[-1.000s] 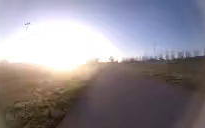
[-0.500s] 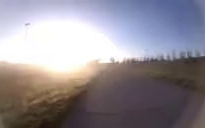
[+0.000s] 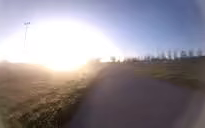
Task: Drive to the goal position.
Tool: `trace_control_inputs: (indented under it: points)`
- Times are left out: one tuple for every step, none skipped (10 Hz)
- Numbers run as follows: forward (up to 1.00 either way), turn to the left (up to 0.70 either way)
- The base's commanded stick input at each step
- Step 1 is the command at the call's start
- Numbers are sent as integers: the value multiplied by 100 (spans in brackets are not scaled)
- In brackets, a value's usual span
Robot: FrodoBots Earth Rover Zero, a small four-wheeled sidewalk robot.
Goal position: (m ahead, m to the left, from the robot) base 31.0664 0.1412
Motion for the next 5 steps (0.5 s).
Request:
trace_control_inputs:
  points:
    - [100,-20]
    - [100,-2]
    - [100,0]
    - [100,0]
    - [100,0]
